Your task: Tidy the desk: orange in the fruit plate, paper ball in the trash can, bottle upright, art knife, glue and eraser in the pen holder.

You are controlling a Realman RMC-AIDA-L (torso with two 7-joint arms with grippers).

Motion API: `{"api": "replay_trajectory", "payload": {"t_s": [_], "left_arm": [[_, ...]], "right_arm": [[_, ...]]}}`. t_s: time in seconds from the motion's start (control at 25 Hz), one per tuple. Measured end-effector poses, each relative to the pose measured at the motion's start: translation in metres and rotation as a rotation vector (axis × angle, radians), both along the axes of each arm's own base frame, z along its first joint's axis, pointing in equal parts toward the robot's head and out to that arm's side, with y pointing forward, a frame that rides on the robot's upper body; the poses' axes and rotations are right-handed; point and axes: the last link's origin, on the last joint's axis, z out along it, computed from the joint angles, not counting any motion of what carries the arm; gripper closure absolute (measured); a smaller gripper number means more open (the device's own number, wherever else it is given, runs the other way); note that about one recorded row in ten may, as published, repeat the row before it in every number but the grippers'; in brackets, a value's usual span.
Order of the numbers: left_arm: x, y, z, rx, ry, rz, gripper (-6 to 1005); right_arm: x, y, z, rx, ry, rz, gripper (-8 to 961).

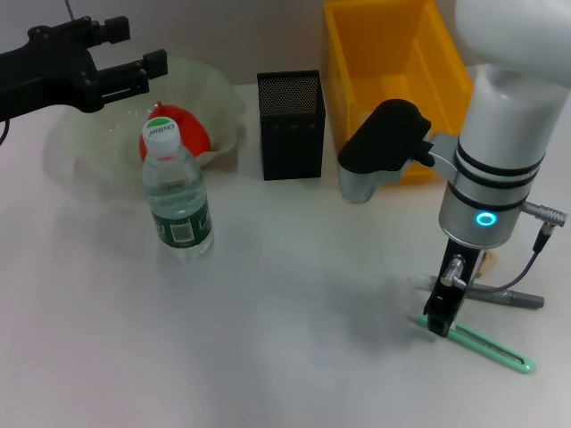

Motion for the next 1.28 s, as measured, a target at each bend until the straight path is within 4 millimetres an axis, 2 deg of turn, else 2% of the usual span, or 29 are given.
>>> {"api": "replay_trajectory", "payload": {"t_s": [0.32,0.52,1.28], "left_arm": [[-0.0001,-0.0001,-0.0005,-0.002,0.004,-0.001,275],[-0.0002,0.0,-0.0002,0.0,0.005,-0.001,275],[-0.0003,-0.0007,-0.0006,0.004,0.011,-0.01,275]], "right_arm": [[-0.003,-0.0005,-0.0012,-0.006,-0.004,0.006,738],[-0.0054,-0.0006,-0.0028,-0.017,-0.02,0.029,564],[-0.0092,-0.0031,-0.01,-0.042,-0.031,0.063,575]]}}
